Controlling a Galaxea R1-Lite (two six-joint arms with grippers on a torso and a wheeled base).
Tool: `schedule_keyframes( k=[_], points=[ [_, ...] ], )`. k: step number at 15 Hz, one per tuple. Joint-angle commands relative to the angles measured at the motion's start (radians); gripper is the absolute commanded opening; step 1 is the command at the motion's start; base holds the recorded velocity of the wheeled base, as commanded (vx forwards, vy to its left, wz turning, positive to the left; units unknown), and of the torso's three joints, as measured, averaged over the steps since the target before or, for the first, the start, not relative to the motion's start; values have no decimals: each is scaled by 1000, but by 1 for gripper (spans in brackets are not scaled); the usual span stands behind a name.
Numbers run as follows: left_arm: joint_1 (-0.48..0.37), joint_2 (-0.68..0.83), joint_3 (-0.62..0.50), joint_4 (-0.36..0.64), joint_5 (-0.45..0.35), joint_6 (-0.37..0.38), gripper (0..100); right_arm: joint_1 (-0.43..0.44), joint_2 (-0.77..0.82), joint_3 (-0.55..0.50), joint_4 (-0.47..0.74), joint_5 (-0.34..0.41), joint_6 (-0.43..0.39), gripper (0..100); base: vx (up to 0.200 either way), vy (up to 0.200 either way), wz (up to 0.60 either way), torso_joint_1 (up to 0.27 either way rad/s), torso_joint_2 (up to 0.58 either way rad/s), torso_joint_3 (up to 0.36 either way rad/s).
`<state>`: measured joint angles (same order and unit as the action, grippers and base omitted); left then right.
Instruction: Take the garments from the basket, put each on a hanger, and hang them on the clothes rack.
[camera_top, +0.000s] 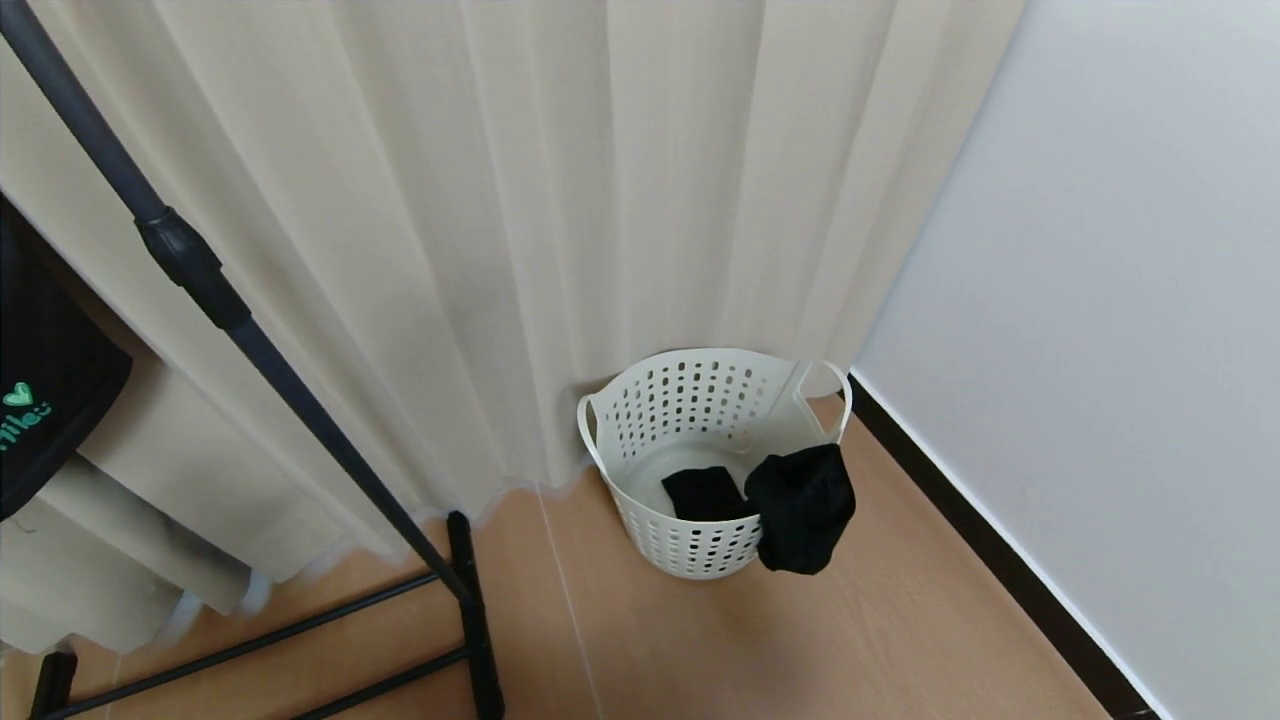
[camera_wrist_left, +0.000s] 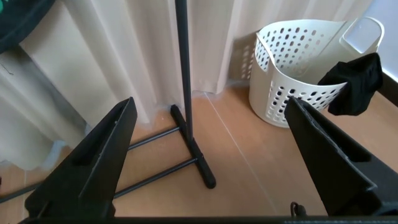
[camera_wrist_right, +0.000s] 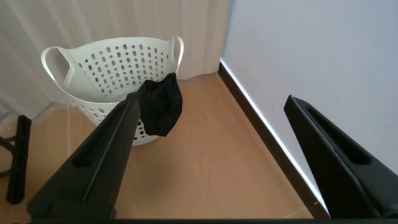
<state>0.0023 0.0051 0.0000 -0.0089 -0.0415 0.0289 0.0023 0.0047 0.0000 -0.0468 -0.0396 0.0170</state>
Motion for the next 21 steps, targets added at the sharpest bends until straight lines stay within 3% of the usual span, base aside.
schedule_keyframes(
  k=[1, 12, 21],
  points=[
    [1, 1, 0, 0, 0, 0, 100, 1, 1, 0, -1, 0, 0, 100, 0, 0, 0, -2, 7, -193],
    [1, 3, 0, 0, 3, 3, 100, 1, 0, 0, -1, 0, -5, 100, 0, 0, 0, 2, 2, -190],
    [1, 3, 0, 0, 3, 11, 100, 1, 0, 0, -1, -2, -6, 100, 44, 0, 0, 0, 1, -8]
  ],
)
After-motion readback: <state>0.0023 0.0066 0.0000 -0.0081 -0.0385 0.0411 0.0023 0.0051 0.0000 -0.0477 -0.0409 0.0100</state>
